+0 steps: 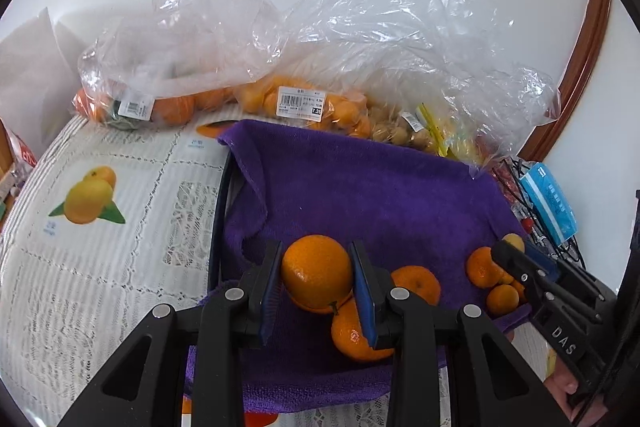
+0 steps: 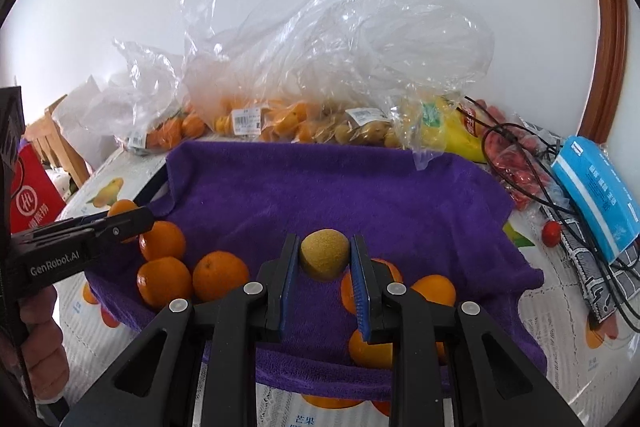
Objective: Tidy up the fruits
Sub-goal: 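Carry both held fruits over the purple towel and lower them, then open both grippers to release the orange and yellow-green fruit on the towel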
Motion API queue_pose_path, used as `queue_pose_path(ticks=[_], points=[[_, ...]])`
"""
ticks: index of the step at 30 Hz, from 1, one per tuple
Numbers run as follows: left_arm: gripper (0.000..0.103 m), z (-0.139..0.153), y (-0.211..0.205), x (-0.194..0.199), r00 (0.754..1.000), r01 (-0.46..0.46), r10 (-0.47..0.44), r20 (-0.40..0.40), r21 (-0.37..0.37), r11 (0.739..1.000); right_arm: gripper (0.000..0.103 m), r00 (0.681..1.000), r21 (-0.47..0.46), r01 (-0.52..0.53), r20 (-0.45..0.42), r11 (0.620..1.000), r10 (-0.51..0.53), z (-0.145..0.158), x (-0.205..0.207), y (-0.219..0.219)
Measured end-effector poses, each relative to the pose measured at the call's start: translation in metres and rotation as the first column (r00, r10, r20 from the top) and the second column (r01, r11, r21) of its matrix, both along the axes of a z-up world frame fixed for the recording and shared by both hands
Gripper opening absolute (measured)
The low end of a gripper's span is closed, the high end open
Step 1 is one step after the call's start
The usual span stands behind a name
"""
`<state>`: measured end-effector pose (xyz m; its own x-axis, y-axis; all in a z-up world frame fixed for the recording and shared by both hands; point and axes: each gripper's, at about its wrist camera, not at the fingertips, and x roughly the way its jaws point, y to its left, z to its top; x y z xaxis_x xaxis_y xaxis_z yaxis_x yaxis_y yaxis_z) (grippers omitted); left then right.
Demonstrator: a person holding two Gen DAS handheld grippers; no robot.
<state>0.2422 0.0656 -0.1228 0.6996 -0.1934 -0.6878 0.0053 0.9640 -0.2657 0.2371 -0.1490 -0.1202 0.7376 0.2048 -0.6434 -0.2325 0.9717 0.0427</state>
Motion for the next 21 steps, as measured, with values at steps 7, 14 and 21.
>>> queue_pose_path(ticks=[7, 14, 21], points=[[0.031, -0.005, -0.008, -0.002, 1.0, 0.012, -0.012, 0.002, 0.018, 1.0, 0.025, 0.998, -0.018, -0.024, -0.053, 1.0, 0.023, -0.016, 0.003, 0.007], [0.03, -0.002, -0.017, -0.008, 0.999, 0.036, -0.038, 0.031, 0.047, 0.998, 0.025, 0.998, -0.027, -0.038, -0.059, 0.999, 0.037, -0.018, 0.002, 0.01], [0.03, -0.002, -0.02, -0.009, 0.998, 0.047, -0.049, 0.04, 0.049, 0.998, 0.025, 0.998, -0.025, -0.018, -0.058, 1.0, 0.016, -0.017, 0.004, 0.004]])
